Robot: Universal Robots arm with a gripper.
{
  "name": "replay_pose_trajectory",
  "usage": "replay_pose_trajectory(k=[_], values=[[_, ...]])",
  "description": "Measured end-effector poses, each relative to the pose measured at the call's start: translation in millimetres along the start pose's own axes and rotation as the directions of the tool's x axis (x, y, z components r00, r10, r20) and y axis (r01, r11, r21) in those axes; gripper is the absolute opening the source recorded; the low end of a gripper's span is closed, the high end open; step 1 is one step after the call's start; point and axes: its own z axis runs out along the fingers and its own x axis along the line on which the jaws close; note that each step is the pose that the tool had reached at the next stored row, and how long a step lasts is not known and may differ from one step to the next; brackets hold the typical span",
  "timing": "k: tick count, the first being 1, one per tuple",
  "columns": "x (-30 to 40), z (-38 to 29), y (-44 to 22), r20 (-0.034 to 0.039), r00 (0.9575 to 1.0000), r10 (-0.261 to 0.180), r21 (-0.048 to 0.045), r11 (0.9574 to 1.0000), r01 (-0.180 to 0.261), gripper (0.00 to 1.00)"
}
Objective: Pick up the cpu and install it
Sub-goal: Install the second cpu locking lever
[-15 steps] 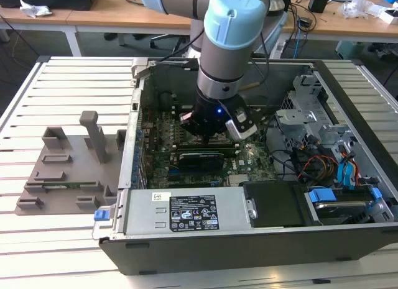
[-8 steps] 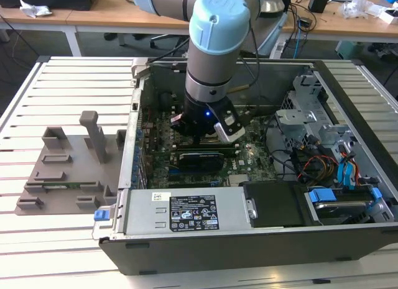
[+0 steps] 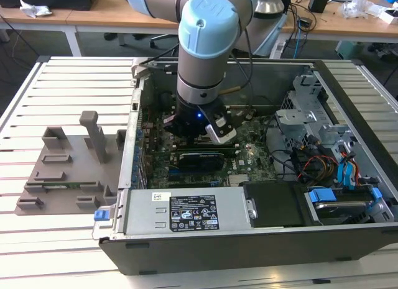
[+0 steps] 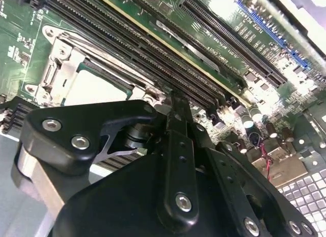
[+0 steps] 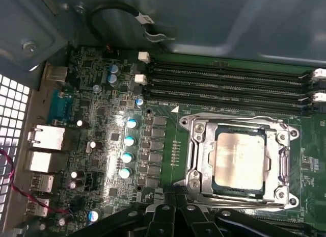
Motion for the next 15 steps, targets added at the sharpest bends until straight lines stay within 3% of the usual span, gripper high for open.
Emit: replay_pose_trajectory(k=[1,5,9,13,15], values=[[-0.2,1.9,1.5,0.0011,1.0,0.0,-0.0043,1.0,0.0,0.11],[-0.4,1.2,2.3,0.0007,1.0,0.0,-0.0014,1.0,0.0,0.11],[-0.4,-9.5,3.9,0.0007,1.0,0.0,-0.0012,1.0,0.0,0.11],[-4.2,-10.3,5.0,0.0001,1.0,0.0,0.0018,1.0,0.0,0.11],[-10.0,-10.3,5.8,-0.0021,1.0,0.0,0.0073,1.0,0.0,0.11]])
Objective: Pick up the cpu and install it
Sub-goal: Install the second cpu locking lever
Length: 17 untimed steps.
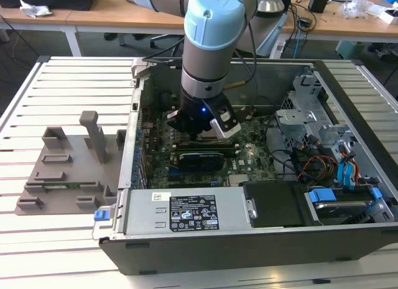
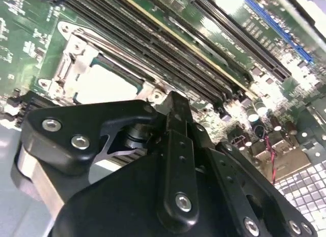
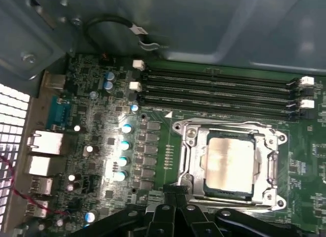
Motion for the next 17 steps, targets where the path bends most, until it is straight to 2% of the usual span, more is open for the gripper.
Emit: replay_pose_trajectory(k=[3,5,7,8,10,12,13,14,15,17], values=[[-13.8,-0.3,0.7,-0.0074,1.0,0.002,0.0177,0.9998,-0.002,0.11],[-28.2,-0.3,3.2,-0.015,0.9999,0.004,0.0371,0.9993,-0.003,0.11],[-33.8,-0.2,5.1,-0.0183,0.9998,0.005,0.0498,0.9987,-0.004,0.11],[-38.4,0.1,7.2,-0.0208,0.9998,0.006,0.0632,0.998,-0.005,0.11],[-47.5,0.8,13.0,-0.0262,0.9996,0.009,0.1017,0.9948,-0.006,0.11],[-51.7,1.2,16.3,-0.0293,0.9995,0.011,0.1256,0.9921,-0.007,0.11],[-54.6,1.6,19.1,-0.0317,0.9994,0.013,0.1436,0.9896,-0.008,0.11],[-60.2,2.3,24.6,-0.0366,0.9992,0.016,0.1747,0.9846,-0.009,0.11],[-64.0,2.8,27.5,-0.0394,0.9991,0.017,0.1892,0.9819,-0.009,0.11],[-69.1,3.1,30.4,-0.0433,0.9989,0.019,0.2056,0.9786,-0.01,0.11]])
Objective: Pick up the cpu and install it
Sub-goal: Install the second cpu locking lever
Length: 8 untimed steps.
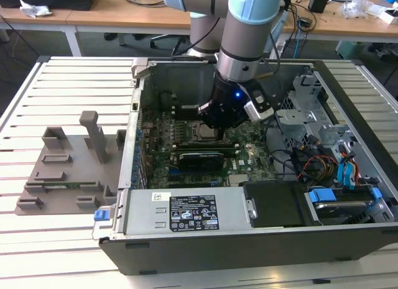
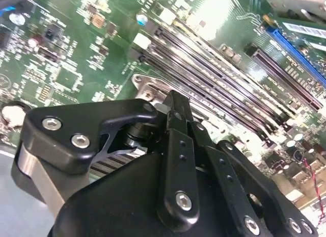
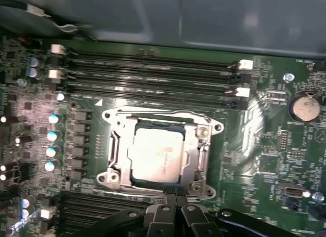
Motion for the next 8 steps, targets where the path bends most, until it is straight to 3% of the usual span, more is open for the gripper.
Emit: replay_pose_trajectory(k=[4,8], values=[[-10.8,-1.2,9.0,-0.0077,1.0,0.002,0.0329,0.9995,-0.002,0.11],[-17.8,-2.1,17.7,-0.0119,0.9999,0.004,0.0581,0.9983,-0.004,0.11]])
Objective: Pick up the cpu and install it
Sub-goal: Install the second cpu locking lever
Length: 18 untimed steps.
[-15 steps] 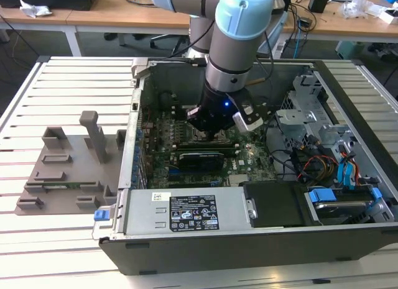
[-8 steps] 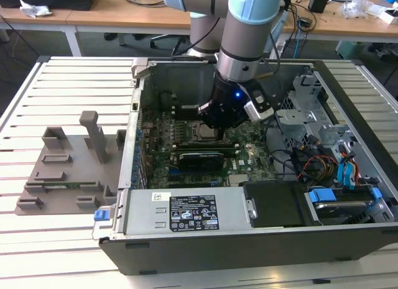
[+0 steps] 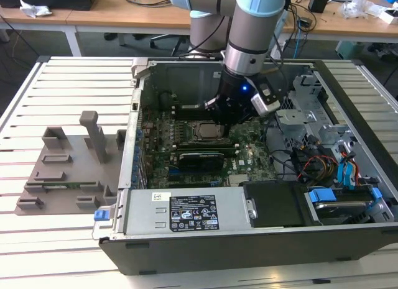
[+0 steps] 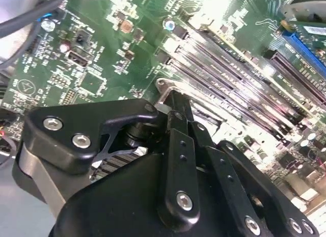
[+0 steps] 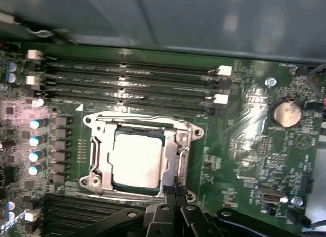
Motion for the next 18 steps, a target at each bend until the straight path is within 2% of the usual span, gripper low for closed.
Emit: replay_pose_trajectory(k=[1,2,7,8,11,12,16,18], values=[[-0.4,-0.7,2.6,-0.0006,1.0,0.0,0.006,1.0,0.0,0.11],[-0.2,-4.2,2.8,-0.001,1.0,0.001,0.0094,1.0,-0.001,0.11],[1.5,-22.8,1.1,-0.0007,1.0,0.001,0.0086,1.0,-0.001,0.11],[1.9,-26.7,0.7,-0.0005,1.0,0.001,0.0059,1.0,0.0,0.11],[2.9,-30.0,0.4,0.0018,1.0,-0.001,-0.0199,0.9998,0.001,0.11],[3.5,-33.2,0.2,0.0025,1.0,0.0,-0.0279,0.9996,0.0,0.11],[6.0,-47.8,-1.2,0.0033,1.0,0.0,-0.0318,0.9995,0.0,0.11],[7.6,-50.0,-1.3,0.0046,1.0,0.0,-0.0453,0.999,0.0,0.11]])
